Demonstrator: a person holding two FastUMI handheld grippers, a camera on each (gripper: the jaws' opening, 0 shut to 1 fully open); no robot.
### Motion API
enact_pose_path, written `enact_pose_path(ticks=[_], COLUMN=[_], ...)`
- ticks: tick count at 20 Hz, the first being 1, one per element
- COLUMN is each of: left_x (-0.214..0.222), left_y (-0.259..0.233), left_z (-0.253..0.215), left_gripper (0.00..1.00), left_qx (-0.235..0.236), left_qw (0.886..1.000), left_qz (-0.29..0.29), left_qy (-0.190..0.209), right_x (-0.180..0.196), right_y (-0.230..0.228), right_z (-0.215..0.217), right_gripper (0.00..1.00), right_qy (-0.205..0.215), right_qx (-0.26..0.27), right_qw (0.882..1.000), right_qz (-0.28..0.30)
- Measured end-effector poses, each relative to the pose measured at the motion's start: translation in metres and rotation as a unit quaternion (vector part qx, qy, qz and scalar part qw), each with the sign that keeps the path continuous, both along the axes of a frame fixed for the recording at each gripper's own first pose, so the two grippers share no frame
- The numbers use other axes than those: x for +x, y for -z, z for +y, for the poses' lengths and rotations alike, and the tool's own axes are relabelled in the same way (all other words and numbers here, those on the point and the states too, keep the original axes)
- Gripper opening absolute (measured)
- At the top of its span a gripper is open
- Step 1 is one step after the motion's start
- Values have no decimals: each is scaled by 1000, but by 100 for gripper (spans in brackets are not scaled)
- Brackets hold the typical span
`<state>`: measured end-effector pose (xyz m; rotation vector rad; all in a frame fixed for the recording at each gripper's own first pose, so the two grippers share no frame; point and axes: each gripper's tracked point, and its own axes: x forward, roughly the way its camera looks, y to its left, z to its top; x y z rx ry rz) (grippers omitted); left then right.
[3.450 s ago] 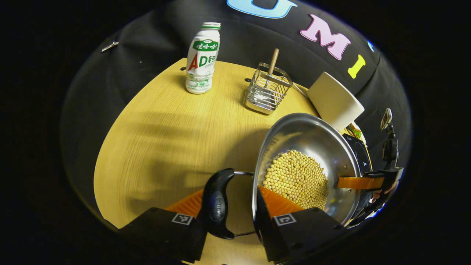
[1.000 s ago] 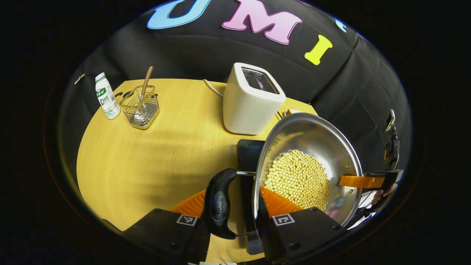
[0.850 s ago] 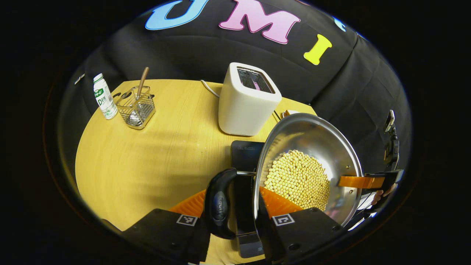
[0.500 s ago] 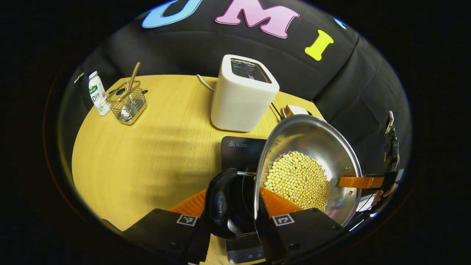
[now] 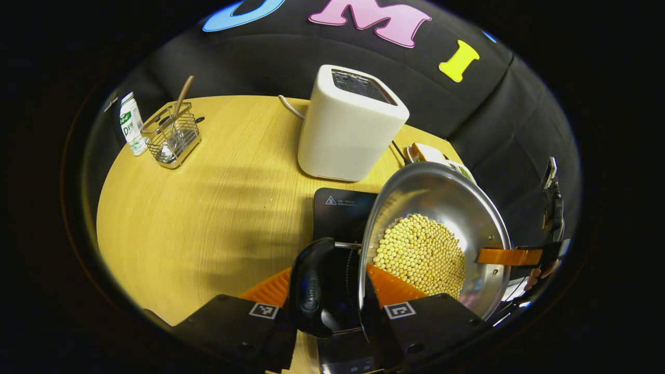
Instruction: First push the handle of the pot to place it horizontally, then grasp the pot with both hands and set it on the induction cooktop.
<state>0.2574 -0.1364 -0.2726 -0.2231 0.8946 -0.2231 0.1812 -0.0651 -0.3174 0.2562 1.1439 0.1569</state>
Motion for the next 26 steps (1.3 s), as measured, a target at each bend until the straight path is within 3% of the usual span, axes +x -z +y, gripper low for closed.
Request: enact_pose_path(ticks=[3,4,16,17,18,23,25,26], left_x=[4,4,2,2,1,-3,-11,-13], left_y=[-2,-2,1,1,2,-1,-3,-6], left_z=[4,5,6,6,6,10,21,26], left_gripper=[59,59,64,63,65,69,78,89], left_qx=[0,0,3,6,8,21,37,42], left_qw=[1000,1000,1000,1000,1000,999,997,997], left_qz=[-7,-7,9,10,12,16,24,25], left_qy=[0,1,0,-1,-4,-36,-55,-65], right_x=[3,5,2,3,3,1,3,4], right_y=[1,2,-3,-2,-3,-4,-7,-10], right_z=[4,5,3,2,3,4,4,3], right_gripper=[54,51,57,54,58,59,64,66], right_qy=[3,4,-2,-1,-1,-4,-3,0], right_qx=[8,10,18,17,17,24,30,32], right_qw=[1000,1000,1000,1000,1000,1000,999,999], right_qz=[-1,-3,-18,-19,-20,-18,-22,-26])
